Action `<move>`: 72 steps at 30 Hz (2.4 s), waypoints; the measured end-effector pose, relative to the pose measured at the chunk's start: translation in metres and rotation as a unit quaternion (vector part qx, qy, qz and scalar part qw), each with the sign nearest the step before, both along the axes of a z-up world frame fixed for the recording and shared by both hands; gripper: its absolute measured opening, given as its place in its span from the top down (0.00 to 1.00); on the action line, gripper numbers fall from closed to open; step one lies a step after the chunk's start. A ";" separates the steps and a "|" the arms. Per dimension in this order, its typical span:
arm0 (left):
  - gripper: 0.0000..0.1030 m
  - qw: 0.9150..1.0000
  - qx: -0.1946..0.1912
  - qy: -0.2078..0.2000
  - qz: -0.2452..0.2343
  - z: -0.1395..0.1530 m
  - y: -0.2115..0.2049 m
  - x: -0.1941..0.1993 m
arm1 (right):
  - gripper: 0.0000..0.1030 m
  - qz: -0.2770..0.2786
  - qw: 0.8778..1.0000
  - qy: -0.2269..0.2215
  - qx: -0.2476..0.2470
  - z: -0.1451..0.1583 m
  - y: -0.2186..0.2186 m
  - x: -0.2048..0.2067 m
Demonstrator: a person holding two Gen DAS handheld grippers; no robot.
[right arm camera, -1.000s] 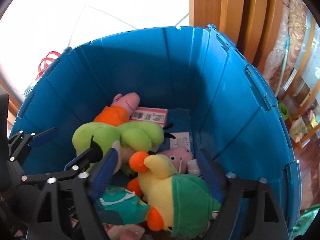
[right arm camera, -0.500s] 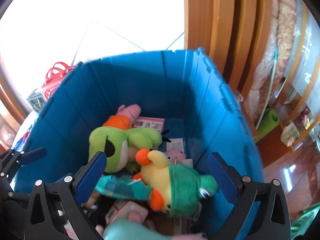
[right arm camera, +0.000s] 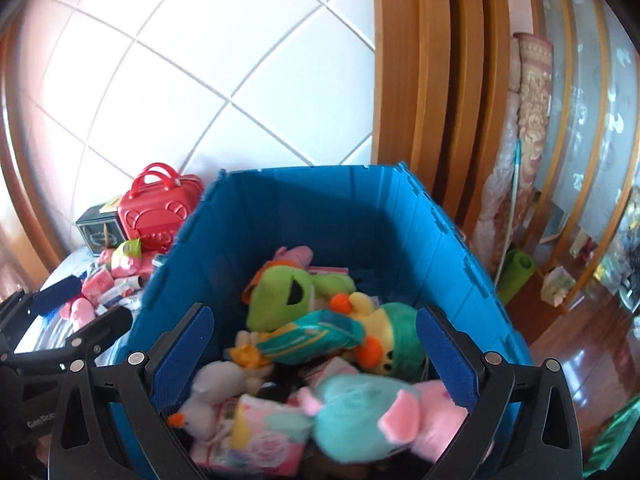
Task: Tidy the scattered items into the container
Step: 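Withdraw both tools from the crate back toward the pile, then reach the left tool toward the white-green patch box while the right tool approaches the white paper roll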
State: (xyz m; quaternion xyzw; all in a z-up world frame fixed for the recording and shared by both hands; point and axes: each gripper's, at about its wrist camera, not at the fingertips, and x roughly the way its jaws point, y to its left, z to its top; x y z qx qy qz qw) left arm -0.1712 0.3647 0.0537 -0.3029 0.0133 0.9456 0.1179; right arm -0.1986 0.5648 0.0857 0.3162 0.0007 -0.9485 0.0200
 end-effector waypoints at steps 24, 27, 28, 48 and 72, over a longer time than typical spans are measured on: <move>0.22 0.993 0.031 -0.029 0.113 -0.075 -0.267 0.009 | 0.00 0.113 0.993 0.007 -0.016 -0.048 -0.260 0.015; 0.22 0.987 0.020 -0.050 0.149 -0.097 -0.289 -0.007 | 0.00 0.144 0.989 -0.005 -0.016 -0.071 -0.281 -0.009; 0.22 0.985 0.015 -0.058 0.160 -0.105 -0.294 -0.014 | 0.00 0.149 0.989 -0.013 -0.017 -0.080 -0.285 -0.019; 0.22 0.965 -0.014 -0.184 0.188 -0.258 -0.327 -0.140 | 0.00 0.107 0.980 -0.168 -0.014 -0.266 -0.316 -0.156; 0.25 0.959 -0.094 -0.198 0.182 -0.318 -0.356 -0.180 | 0.13 0.139 0.968 -0.207 0.003 -0.351 -0.373 -0.197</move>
